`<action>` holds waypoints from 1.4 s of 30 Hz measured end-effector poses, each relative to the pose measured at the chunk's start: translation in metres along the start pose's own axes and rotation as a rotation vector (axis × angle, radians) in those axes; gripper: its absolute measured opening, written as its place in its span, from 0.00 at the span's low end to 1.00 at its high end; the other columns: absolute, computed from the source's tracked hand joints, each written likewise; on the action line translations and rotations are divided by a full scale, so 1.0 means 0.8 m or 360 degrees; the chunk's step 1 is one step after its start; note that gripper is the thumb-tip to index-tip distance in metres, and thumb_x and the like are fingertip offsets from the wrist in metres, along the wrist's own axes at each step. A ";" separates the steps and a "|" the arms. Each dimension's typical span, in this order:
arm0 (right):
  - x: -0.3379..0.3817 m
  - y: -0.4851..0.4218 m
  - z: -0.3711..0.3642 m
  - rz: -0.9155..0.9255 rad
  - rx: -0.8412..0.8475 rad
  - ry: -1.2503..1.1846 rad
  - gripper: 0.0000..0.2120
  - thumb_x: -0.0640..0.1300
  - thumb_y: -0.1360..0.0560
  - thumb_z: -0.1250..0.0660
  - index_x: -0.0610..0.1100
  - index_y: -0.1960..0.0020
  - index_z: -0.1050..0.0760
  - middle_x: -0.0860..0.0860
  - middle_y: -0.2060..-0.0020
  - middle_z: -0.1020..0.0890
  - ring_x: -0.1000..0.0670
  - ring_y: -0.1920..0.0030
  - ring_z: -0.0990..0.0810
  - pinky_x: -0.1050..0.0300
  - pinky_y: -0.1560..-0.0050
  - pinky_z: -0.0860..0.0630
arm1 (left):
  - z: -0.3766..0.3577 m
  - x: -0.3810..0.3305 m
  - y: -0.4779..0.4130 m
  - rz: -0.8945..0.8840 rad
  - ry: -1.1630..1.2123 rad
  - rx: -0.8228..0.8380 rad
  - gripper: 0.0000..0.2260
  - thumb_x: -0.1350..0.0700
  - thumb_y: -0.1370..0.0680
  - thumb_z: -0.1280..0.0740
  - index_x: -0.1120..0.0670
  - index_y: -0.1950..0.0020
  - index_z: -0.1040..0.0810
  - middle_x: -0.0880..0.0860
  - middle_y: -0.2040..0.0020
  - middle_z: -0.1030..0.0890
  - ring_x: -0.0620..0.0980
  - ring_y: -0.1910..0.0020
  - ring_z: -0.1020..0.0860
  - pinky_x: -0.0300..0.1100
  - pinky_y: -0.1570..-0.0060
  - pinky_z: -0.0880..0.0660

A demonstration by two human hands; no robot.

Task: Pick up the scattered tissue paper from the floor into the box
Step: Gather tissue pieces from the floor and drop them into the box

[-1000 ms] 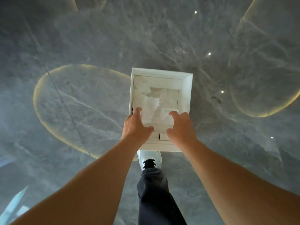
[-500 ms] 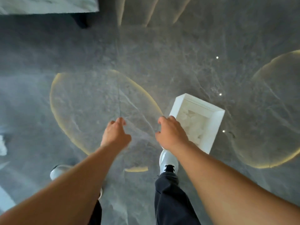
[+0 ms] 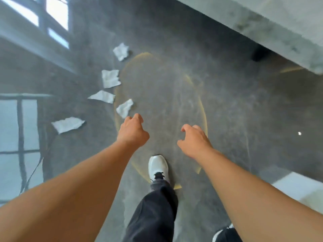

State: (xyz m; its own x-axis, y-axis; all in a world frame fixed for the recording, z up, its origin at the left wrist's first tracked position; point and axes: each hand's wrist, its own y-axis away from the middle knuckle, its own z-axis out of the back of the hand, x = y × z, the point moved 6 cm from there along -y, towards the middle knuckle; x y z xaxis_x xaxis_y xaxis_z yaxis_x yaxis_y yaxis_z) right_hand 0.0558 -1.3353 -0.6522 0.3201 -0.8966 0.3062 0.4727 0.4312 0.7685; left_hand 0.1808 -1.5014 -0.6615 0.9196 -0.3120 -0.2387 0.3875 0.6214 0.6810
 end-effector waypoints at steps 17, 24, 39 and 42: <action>0.306 -0.172 -0.120 0.0411 0.0174 0.0595 0.18 0.48 0.25 0.35 0.49 0.37 0.32 0.46 0.40 0.30 0.41 0.40 0.30 0.51 0.52 0.34 | 0.077 0.208 -0.173 0.0368 0.0259 -0.0066 0.16 0.55 0.29 0.34 0.52 0.41 0.29 0.56 0.45 0.29 0.61 0.45 0.26 0.53 0.49 0.25; 0.322 -0.340 -0.245 0.0586 0.0221 0.0774 0.21 0.49 0.27 0.32 0.55 0.36 0.34 0.47 0.37 0.36 0.39 0.38 0.35 0.47 0.50 0.28 | 0.021 0.257 -0.358 0.0450 0.0226 -0.0270 0.27 0.51 0.28 0.30 0.45 0.32 0.36 0.56 0.34 0.35 0.62 0.41 0.33 0.48 0.57 0.33; 0.298 -0.401 -0.242 0.0781 0.0008 0.0740 0.13 0.30 0.29 0.38 0.46 0.56 0.37 0.45 0.48 0.32 0.43 0.47 0.32 0.53 0.63 0.35 | -0.003 0.277 -0.429 0.0341 0.0294 -0.0377 0.08 0.62 0.28 0.35 0.55 0.50 0.24 0.56 0.50 0.31 0.60 0.48 0.27 0.47 0.55 0.29; 0.300 -0.373 -0.192 0.0737 -0.0063 0.0744 0.10 0.32 0.27 0.39 0.46 0.56 0.35 0.45 0.48 0.31 0.43 0.47 0.32 0.52 0.62 0.34 | 0.019 0.242 -0.395 0.0266 0.0258 -0.0338 0.10 0.63 0.30 0.36 0.54 0.50 0.24 0.52 0.53 0.33 0.58 0.50 0.27 0.46 0.57 0.30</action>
State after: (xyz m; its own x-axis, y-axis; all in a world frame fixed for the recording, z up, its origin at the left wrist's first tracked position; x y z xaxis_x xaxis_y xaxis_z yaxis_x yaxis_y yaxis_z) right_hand 0.1173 -1.6635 -0.8946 0.8164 -0.4827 0.3170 0.2274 0.7733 0.5918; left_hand 0.2356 -1.7689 -0.9125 0.9633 -0.0846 -0.2547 0.2191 0.7959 0.5644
